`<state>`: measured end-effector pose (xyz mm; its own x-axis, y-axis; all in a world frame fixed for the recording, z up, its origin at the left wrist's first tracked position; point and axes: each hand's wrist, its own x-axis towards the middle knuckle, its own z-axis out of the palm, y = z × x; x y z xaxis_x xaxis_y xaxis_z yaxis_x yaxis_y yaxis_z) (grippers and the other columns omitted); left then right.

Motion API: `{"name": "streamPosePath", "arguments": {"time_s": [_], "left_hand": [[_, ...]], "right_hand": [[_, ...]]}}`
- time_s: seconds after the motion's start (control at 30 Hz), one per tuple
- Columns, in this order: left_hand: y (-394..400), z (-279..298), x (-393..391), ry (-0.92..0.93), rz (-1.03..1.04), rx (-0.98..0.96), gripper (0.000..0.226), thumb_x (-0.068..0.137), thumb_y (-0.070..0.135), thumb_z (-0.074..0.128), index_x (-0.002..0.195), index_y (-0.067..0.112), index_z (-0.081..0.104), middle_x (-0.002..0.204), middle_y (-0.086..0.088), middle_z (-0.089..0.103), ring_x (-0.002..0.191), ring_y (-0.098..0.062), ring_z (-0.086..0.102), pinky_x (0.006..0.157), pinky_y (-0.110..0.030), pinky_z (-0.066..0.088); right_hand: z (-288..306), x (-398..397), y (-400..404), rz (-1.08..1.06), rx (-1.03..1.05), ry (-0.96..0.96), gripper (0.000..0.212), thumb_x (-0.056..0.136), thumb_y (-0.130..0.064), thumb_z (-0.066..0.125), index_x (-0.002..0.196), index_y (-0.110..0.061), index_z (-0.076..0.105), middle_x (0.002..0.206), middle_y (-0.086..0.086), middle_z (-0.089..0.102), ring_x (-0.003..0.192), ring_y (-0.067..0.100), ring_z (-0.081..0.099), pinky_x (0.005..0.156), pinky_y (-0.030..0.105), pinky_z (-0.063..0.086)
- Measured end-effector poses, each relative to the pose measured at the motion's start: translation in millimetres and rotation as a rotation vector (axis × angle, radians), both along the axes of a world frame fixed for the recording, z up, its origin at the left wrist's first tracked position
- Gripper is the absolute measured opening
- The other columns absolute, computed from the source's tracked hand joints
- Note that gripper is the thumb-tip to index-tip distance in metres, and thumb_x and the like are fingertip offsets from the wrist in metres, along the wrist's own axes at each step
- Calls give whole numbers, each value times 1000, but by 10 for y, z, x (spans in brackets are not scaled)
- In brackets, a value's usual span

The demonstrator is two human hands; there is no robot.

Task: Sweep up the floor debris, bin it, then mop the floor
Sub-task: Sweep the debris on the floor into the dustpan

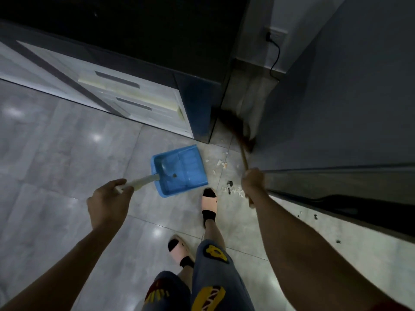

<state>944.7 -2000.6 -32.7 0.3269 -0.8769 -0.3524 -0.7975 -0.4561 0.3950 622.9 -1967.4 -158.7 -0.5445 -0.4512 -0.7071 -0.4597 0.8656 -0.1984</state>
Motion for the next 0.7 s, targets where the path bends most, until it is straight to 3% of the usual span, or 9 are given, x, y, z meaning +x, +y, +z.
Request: {"name": "streamPosePath", "arguments": {"time_s": [0.03,0.13,0.27,0.4,0.5,0.6,0.7], "left_hand": [[51,5,44,-9,1,-5,30,85,21,65,112,9,70,79,2,60,53,-3,47,45,-6,41],[247,3,239,-27,6,-14,30,86,25,63,112,11,70,78,2,62,58,-9,50,63,-23,42],[610,-22,538,17,63,-22,32,86,26,63,113,11,70,95,-11,73,71,-16,58,74,-27,48],[1011,-27,756,89,149,-12,33,84,26,65,114,13,70,106,-14,72,93,-29,66,92,-40,53],[1223,-23,891,124,233,-2,32,84,26,65,113,14,70,108,-14,72,96,-30,66,93,-44,54],[1379,-39,1042,137,282,9,31,83,25,66,112,16,70,108,-12,72,95,-29,67,92,-44,55],[1515,-66,1162,171,336,11,29,83,25,67,110,18,70,105,-12,72,93,-29,68,92,-44,55]], "right_hand": [[43,118,148,9,13,-3,27,93,-4,54,118,2,62,117,21,67,104,34,67,76,34,54],[141,481,594,-21,34,-16,27,92,-2,52,117,-2,61,115,20,67,100,35,68,78,39,59],[280,910,1116,1,22,0,27,93,-4,54,119,-4,58,117,16,64,99,32,68,77,42,60],[493,1150,1543,76,77,-52,25,91,-1,53,115,0,57,111,18,66,88,33,70,44,28,51],[748,1125,1758,27,17,-101,25,86,2,55,110,3,63,101,23,69,72,31,68,33,25,45],[975,1036,1920,-22,-93,-73,25,84,3,57,106,0,67,92,25,70,51,26,59,35,23,42],[959,1057,1715,151,-144,3,27,84,0,58,110,-2,67,97,21,69,71,34,67,51,33,55]]}}
